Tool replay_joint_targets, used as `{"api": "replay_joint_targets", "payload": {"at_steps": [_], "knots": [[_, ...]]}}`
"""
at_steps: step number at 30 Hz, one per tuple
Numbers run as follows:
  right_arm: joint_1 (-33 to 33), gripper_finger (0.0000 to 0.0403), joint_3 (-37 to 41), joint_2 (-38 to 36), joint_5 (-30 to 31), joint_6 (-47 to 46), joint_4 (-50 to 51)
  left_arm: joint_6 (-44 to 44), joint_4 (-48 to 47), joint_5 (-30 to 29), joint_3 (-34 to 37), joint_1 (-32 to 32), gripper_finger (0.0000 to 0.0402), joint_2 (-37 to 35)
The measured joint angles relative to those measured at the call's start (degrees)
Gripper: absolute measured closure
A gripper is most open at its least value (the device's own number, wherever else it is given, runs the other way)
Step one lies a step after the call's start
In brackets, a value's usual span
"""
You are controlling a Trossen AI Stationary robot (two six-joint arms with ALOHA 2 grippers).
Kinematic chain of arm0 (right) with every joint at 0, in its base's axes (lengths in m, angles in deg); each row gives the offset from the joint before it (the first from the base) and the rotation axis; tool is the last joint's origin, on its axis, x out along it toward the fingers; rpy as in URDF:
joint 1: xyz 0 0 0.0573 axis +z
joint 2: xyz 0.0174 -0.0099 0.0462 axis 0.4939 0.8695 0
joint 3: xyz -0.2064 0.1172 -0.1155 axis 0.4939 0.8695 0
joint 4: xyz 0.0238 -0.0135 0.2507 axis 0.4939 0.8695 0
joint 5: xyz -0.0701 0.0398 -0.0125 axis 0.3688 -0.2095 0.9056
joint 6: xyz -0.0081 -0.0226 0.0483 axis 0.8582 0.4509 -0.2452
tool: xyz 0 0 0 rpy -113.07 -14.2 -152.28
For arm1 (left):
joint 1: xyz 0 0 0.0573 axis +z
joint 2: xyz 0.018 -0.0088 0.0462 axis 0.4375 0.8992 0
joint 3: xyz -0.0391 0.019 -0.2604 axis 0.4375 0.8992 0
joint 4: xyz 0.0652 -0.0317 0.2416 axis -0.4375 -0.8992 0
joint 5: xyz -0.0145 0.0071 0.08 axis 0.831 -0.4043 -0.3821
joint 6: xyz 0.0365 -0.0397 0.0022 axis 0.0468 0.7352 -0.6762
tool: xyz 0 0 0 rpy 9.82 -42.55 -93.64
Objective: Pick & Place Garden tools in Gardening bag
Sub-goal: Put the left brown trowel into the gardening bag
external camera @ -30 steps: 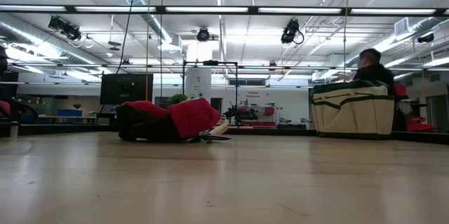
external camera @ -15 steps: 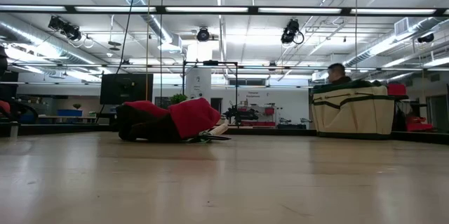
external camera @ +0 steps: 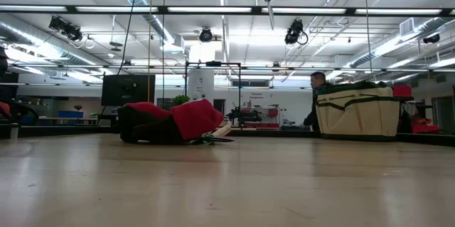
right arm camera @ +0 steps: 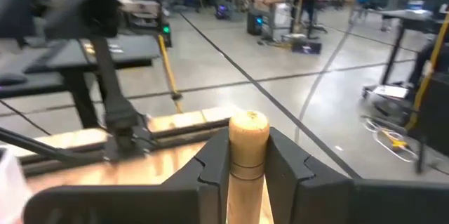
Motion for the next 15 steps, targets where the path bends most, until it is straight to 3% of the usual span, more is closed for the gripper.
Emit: {"api": "replay_joint_targets", "payload": {"at_steps": [11, 15], "knots": [[-7.54, 0.0341, 0.0, -1.35, 0.27, 2.15, 4.05, -0.01, -0.02, -2.06, 0.0, 0.0, 0.0264, 0.02], [-9.5, 0.0341, 0.0, -3.7, 3.88, 3.74, 6.26, -0.02, -0.03, -2.48, 0.0, 0.0, 0.0264, 0.02]]}}
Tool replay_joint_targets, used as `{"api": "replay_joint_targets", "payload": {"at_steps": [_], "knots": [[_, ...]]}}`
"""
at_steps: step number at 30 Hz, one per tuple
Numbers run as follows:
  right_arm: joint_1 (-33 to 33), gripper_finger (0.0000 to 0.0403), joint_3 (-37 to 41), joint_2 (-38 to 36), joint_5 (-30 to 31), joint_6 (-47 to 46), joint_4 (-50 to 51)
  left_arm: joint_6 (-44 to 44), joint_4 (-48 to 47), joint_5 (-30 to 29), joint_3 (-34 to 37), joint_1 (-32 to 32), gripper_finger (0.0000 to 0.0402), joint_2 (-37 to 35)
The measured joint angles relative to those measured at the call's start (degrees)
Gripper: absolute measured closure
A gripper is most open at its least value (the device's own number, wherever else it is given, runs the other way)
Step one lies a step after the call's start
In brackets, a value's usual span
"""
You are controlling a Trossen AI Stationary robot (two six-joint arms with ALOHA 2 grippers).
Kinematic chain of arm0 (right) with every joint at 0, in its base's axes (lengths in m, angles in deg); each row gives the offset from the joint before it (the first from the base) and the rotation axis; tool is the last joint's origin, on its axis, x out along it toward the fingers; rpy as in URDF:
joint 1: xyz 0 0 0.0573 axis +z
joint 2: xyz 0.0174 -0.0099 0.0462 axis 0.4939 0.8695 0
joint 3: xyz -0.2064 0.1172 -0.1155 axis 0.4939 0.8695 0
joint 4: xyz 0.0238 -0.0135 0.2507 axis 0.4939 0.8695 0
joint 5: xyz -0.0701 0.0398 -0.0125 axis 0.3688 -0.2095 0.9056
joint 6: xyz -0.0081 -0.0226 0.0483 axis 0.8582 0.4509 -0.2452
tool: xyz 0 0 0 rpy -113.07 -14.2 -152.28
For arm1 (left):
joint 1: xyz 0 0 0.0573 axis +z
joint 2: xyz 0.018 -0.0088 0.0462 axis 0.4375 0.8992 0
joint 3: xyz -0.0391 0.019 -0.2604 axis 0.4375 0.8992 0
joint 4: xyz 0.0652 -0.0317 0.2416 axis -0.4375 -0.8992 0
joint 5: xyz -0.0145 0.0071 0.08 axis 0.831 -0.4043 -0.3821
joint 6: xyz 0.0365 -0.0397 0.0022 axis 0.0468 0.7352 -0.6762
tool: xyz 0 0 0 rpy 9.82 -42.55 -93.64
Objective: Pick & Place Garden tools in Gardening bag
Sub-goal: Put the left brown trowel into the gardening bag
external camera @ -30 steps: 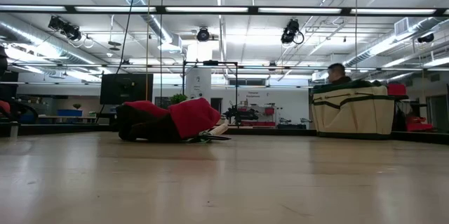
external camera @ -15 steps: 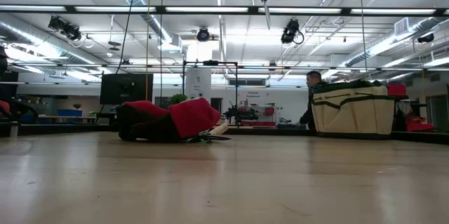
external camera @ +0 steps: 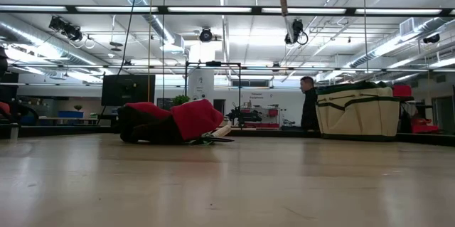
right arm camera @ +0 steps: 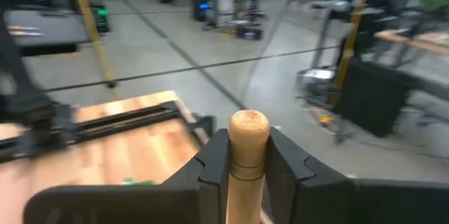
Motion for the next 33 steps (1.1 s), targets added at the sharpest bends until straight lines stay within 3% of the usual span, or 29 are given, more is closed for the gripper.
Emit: {"api": "replay_joint_targets", "payload": {"at_steps": [10, 23, 33], "knots": [[-3.76, 0.0341, 0.0, -7.45, 7.94, 2.05, 6.04, 0.0, -0.06, -0.02, 0.0, 0.0, 0.0264, 0.0], [-6.33, 0.0341, 3.92, -13.59, 12.68, 1.91, 8.07, 0.0, -0.08, -0.02, 0.0, 0.0, 0.0264, 0.0], [-7.01, 0.0341, 6.25, -14.94, 12.67, 0.47, 8.01, 0.0, -0.08, -0.02, 0.0, 0.0, 0.0264, 0.0]]}}
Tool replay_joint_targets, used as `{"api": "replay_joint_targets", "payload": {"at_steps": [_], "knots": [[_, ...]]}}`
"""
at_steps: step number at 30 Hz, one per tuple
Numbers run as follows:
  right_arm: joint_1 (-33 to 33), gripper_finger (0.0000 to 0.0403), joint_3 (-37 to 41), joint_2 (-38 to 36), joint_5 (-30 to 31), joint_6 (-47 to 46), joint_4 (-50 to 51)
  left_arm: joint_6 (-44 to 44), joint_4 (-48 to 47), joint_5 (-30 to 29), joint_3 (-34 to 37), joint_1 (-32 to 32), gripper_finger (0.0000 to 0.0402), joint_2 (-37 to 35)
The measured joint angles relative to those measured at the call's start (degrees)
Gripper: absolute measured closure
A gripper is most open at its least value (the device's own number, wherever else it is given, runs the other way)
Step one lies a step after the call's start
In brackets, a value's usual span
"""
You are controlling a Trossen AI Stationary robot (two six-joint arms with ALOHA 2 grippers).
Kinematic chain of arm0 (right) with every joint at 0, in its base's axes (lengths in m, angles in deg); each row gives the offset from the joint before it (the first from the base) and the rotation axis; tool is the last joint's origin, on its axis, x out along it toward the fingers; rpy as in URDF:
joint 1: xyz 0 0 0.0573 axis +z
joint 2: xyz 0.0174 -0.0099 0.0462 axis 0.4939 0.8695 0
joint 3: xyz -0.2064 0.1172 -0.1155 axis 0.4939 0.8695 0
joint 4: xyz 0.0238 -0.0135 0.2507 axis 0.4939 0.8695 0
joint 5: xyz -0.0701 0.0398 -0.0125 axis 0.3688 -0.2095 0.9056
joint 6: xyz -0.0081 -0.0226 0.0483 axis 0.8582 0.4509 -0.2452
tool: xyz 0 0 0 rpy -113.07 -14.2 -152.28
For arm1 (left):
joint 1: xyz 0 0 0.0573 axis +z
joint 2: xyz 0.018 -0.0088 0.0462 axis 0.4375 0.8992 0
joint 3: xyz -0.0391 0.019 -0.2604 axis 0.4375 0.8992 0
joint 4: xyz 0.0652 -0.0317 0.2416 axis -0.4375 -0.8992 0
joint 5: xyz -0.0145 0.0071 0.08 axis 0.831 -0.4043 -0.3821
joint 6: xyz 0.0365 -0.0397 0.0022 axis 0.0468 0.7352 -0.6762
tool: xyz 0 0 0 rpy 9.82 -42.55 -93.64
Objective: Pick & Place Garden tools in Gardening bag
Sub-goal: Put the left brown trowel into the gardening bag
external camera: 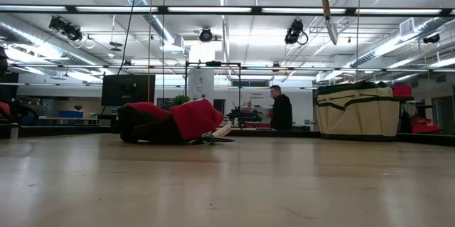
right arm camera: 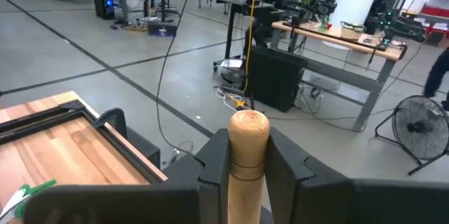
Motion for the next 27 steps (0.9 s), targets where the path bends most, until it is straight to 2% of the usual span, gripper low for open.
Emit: {"api": "replay_joint_targets", "payload": {"at_steps": [27], "knots": [[0.04, 0.0341, 0.0, 0.02, -0.66, 0.02, -0.04, 0.0, 0.0, 0.0, 0.0, 0.0, 0.0264, 0.01]]}}
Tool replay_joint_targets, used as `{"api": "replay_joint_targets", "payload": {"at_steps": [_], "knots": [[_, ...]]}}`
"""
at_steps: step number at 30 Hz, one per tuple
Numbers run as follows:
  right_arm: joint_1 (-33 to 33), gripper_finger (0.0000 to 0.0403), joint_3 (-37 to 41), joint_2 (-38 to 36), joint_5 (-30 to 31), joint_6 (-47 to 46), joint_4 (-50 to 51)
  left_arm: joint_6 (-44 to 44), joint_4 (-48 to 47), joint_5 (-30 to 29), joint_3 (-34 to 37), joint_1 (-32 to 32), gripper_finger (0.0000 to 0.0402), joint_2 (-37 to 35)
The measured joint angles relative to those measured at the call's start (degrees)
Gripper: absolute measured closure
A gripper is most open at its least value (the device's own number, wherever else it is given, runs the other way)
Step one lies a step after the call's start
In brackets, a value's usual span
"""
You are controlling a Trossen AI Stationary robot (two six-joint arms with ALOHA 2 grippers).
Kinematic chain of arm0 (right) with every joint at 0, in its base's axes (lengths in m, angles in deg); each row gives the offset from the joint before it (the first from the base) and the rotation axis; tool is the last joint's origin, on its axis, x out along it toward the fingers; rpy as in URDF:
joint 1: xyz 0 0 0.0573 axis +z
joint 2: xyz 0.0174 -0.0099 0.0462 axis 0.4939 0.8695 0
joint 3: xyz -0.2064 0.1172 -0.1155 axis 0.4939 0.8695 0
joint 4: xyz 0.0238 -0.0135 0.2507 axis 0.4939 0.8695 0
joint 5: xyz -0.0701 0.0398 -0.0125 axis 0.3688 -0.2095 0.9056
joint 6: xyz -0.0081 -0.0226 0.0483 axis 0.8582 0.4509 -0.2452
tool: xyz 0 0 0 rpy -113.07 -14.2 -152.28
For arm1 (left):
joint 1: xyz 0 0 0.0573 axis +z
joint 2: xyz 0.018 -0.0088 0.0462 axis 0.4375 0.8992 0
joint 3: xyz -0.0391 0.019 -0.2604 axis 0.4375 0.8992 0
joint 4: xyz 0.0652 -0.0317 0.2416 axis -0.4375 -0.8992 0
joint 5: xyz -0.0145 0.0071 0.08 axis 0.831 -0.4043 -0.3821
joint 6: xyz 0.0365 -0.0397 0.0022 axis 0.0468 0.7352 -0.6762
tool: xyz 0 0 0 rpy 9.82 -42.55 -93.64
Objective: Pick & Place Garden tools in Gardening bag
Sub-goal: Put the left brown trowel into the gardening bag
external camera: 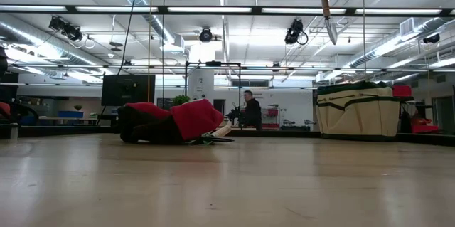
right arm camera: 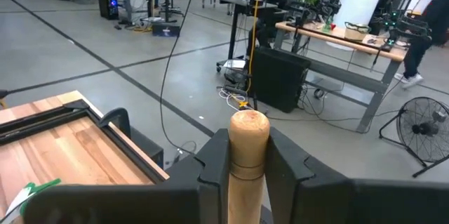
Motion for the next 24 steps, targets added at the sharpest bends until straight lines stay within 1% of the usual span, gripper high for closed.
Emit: {"api": "replay_joint_targets", "payload": {"at_steps": [4, 10, 15, 19, 24], "knots": [[0.0, 0.0341, 0.0, 0.0, -0.05, -0.01, 0.0, 0.0, 0.0, -0.02, 0.0, 0.0, 0.0264, -0.01], [0.0, 0.0341, 0.0, 0.0, -3.62, -1.5, 0.0, 0.0, 0.0, -0.02, 0.0, 0.0, 0.0264, 0.01], [0.0, 0.0341, 0.0, 0.02, -11.23, -3.23, 0.0, 0.0, 0.0, -0.02, 0.0, 0.0, 0.0264, -0.01], [0.33, 0.0341, 0.0, 0.04, -11.41, -3.28, 0.0, 0.0, 0.0, -0.02, 0.0, 0.0, 0.0264, 0.01], [0.81, 0.0341, 0.0, 0.04, -9.76, -2.98, 0.01, 0.0, 0.0, -0.02, 0.0, 0.0, 0.0264, 0.01]]}}
